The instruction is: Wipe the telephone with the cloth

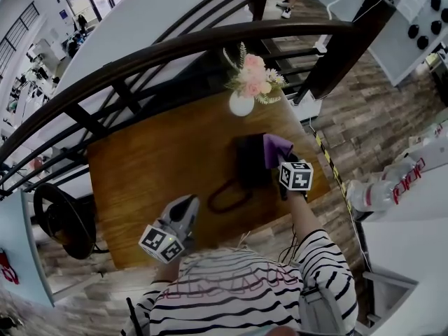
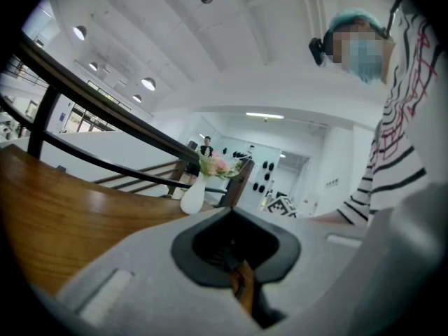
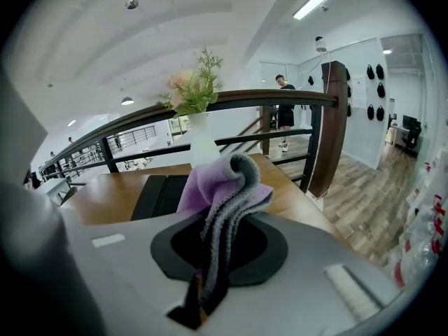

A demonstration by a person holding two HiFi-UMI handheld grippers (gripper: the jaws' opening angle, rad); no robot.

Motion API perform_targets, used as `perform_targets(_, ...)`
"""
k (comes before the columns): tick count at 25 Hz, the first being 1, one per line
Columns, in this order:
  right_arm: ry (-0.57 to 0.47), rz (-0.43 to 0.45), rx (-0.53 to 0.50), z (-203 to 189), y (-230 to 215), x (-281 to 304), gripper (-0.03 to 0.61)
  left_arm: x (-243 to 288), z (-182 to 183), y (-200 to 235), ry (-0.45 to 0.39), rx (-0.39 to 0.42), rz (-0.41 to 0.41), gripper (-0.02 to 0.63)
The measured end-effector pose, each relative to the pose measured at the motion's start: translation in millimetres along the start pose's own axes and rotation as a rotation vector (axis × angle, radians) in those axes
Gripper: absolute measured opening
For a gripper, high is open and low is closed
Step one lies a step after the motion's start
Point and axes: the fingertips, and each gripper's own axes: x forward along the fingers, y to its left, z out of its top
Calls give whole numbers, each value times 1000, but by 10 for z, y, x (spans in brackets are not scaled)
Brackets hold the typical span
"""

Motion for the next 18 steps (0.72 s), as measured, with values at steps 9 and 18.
perform_targets(9, -121, 118, 26, 151, 398, -363, 34, 68, 4, -42, 0, -8, -19, -2)
perform_targets(18, -74, 385, 6, -138, 1424, -286, 35, 76, -20, -50, 3, -9, -22, -2)
